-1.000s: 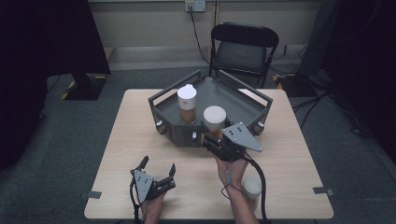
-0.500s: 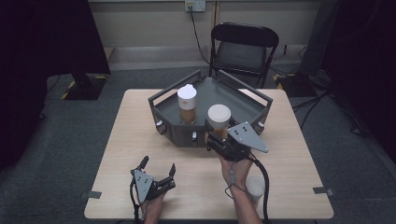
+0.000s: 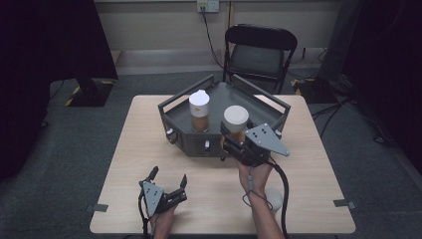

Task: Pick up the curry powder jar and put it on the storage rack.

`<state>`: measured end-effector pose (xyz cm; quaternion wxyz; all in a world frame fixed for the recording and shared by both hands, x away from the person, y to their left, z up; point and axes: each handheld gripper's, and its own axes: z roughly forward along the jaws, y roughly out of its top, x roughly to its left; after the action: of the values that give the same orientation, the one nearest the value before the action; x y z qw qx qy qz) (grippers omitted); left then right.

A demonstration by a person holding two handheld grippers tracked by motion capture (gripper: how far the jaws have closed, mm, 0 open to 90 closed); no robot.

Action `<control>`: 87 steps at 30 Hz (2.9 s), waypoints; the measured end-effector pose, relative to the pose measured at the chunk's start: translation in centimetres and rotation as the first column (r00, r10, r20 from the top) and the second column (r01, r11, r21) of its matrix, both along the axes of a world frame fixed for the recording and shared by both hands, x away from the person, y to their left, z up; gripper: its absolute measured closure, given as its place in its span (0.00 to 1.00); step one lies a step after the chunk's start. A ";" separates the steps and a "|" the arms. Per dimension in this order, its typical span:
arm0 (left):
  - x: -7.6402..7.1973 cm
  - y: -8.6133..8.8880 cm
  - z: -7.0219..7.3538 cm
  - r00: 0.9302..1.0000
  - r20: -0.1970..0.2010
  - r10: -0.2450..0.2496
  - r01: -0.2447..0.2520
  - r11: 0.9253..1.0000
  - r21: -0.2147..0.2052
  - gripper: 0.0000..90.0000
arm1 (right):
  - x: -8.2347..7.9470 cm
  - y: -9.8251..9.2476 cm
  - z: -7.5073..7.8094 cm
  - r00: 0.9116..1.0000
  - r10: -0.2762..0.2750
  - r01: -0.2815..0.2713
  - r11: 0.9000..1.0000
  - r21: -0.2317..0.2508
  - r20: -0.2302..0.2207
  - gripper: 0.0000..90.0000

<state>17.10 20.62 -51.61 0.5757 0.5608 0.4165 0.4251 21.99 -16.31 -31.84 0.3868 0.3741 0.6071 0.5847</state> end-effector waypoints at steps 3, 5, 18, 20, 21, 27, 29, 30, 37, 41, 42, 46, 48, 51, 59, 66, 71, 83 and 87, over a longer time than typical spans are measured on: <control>0.0 0.0 0.0 1.000 0.000 0.000 0.000 1.000 0.000 0.01 | 0.4 -0.2 0.1 1.000 0.002 -0.002 1.000 -0.004 0.001 0.39; 0.0 0.0 0.0 1.000 0.000 0.000 0.000 1.000 0.000 0.01 | 0.6 -0.2 0.3 1.000 0.000 0.000 1.000 -0.008 0.000 0.39; 0.0 0.0 0.0 1.000 0.001 0.000 0.000 1.000 -0.001 0.01 | 2.1 -0.5 1.0 1.000 -0.005 0.005 1.000 -0.026 0.013 0.39; 0.0 0.0 0.0 1.000 0.001 0.000 0.000 1.000 -0.001 0.01 | 2.4 -0.5 1.1 1.000 -0.006 0.007 1.000 -0.025 0.011 0.39; 0.0 0.0 0.0 1.000 0.000 0.000 0.000 1.000 -0.001 0.01 | 2.6 -0.6 1.2 1.000 -0.006 0.006 1.000 -0.025 0.009 0.39; 0.0 0.0 0.0 1.000 0.001 0.000 0.000 1.000 -0.001 0.01 | 3.6 -0.6 1.6 1.000 -0.003 0.003 1.000 -0.024 0.009 0.39; 0.0 0.0 0.0 1.000 0.001 0.000 0.000 1.000 -0.001 0.01 | 3.9 -0.5 1.6 1.000 -0.002 0.002 1.000 -0.024 0.011 0.39; 0.0 0.0 0.0 1.000 0.001 0.000 0.000 1.000 -0.001 0.01 | 4.1 -0.5 1.6 1.000 -0.001 0.001 1.000 -0.019 0.011 0.39; 0.0 0.0 0.0 1.000 0.000 0.000 0.000 1.000 -0.001 0.01 | 5.4 0.0 1.8 1.000 -0.008 0.008 1.000 -0.020 0.001 0.39; 0.0 0.0 0.0 1.000 0.001 -0.001 0.001 1.000 -0.001 0.01 | 6.0 0.1 1.8 1.000 -0.013 0.013 1.000 -0.022 -0.003 0.39; 0.0 0.0 0.0 1.000 0.001 -0.001 0.001 1.000 -0.002 0.01 | 6.1 0.1 1.8 1.000 -0.013 0.013 1.000 -0.021 -0.007 0.39; 0.0 0.0 0.0 1.000 0.001 -0.001 0.001 1.000 -0.001 0.01 | 6.3 0.1 1.8 1.000 -0.012 0.012 1.000 -0.016 -0.006 0.39; 0.0 0.0 0.0 1.000 0.001 -0.001 0.001 1.000 -0.001 0.01 | 6.4 0.1 1.8 1.000 -0.010 0.010 1.000 -0.024 -0.003 0.39; 0.0 0.0 0.0 1.000 0.001 -0.001 0.001 1.000 -0.001 0.01 | 6.7 0.2 1.9 1.000 -0.006 0.006 1.000 -0.031 -0.002 0.39; 0.0 0.0 0.0 1.000 0.001 -0.001 0.001 1.000 -0.001 0.01 | 7.7 0.3 1.9 1.000 -0.008 0.008 0.999 -0.038 -0.005 0.39; 0.0 0.0 0.0 1.000 0.001 -0.002 0.002 1.000 -0.001 0.01 | 8.3 0.2 2.0 1.000 -0.009 0.008 0.999 -0.046 -0.008 0.39; 0.0 0.0 0.0 1.000 0.001 -0.003 0.003 1.000 0.000 0.01 | 8.9 -0.3 2.5 1.000 0.009 -0.009 0.998 -0.057 0.006 0.39; 0.0 0.1 0.0 1.000 0.001 -0.004 0.004 1.000 0.001 0.01 | 10.4 0.6 2.6 1.000 -0.004 0.004 0.998 -0.057 0.002 0.39; 0.0 0.1 0.0 1.000 0.001 -0.004 0.004 1.000 0.001 0.01 | 10.8 0.8 2.0 1.000 -0.002 0.001 0.999 -0.045 -0.014 0.39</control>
<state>17.10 20.69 -51.61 0.5764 0.5618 0.4150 0.4243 32.80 -15.53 -29.86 0.3914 0.3698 0.6223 0.5681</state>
